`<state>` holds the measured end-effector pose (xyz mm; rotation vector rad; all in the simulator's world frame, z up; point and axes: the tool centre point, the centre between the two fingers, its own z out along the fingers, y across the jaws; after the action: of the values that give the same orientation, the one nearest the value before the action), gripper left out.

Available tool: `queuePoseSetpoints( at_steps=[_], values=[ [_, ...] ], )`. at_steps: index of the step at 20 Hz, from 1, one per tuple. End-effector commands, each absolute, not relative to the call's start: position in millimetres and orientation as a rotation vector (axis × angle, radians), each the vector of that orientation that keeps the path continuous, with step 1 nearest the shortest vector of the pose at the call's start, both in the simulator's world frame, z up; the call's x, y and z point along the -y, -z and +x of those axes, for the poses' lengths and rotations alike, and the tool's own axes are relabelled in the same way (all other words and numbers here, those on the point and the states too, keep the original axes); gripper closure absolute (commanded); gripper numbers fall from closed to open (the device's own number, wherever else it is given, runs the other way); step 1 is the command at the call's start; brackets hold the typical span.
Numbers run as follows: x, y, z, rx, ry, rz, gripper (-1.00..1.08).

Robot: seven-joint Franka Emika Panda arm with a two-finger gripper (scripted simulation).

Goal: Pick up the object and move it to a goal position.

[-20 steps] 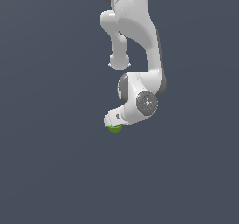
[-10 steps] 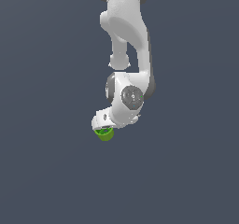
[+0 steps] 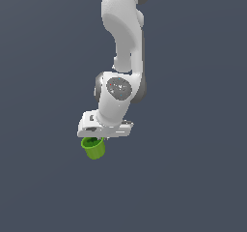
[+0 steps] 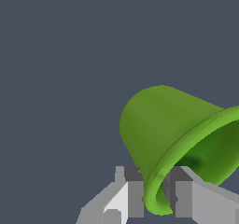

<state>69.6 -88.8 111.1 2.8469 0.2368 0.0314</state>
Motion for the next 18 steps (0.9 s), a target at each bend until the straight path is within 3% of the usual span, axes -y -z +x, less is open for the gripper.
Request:
queuePoseSetpoints(
  at_steps=[1,18],
  values=[
    [103.1,-122.1,81.6,-0.200,-0.129,2.832,1.08],
    [179.0,-184.7,123.6,-0.006,-0.603,2.708,1.08]
  ],
)
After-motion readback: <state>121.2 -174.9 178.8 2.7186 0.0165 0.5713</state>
